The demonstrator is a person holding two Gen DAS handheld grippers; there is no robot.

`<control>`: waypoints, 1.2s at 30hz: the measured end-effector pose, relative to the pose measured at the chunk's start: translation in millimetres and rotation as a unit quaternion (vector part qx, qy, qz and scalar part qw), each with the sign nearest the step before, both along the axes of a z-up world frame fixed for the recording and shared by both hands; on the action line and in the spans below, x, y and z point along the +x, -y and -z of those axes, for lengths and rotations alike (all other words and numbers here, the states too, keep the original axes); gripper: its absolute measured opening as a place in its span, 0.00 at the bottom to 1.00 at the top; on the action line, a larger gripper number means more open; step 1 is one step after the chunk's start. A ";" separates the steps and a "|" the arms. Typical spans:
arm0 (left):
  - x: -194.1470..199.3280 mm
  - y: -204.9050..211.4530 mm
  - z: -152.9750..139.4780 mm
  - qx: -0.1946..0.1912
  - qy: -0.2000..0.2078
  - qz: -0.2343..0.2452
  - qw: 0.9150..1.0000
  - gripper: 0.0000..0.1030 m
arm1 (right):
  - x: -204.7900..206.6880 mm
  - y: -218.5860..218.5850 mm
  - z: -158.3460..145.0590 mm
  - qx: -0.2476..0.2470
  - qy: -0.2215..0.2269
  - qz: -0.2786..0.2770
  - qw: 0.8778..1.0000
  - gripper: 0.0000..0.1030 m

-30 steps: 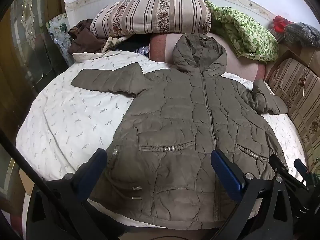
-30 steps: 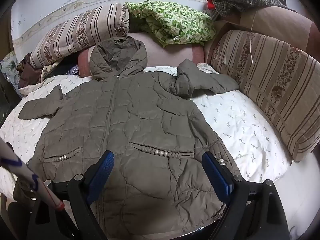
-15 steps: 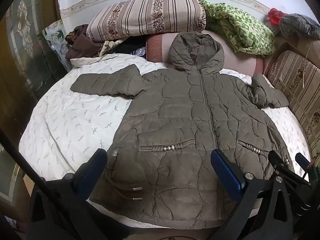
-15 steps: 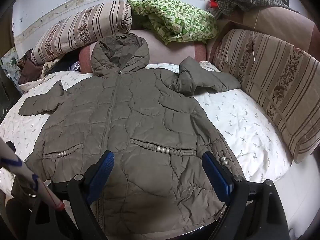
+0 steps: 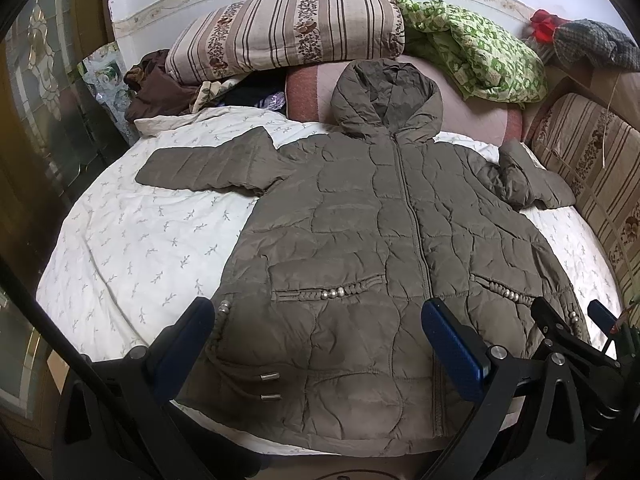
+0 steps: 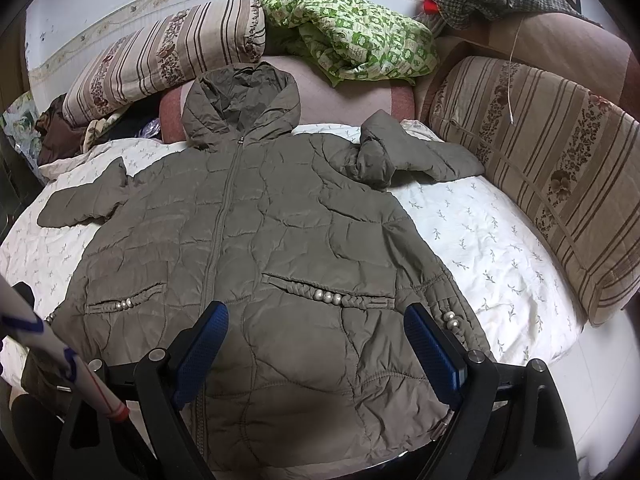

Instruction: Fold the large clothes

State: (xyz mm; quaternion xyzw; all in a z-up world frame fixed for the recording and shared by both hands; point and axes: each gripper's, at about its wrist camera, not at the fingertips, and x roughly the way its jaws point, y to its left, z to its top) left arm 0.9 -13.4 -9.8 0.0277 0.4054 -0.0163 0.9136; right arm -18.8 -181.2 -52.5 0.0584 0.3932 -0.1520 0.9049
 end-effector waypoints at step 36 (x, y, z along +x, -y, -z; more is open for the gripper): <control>4.5 -4.8 13.8 -0.008 -0.025 -0.011 1.000 1.00 | 1.5 3.8 12.5 0.004 -0.016 0.001 1.000 0.90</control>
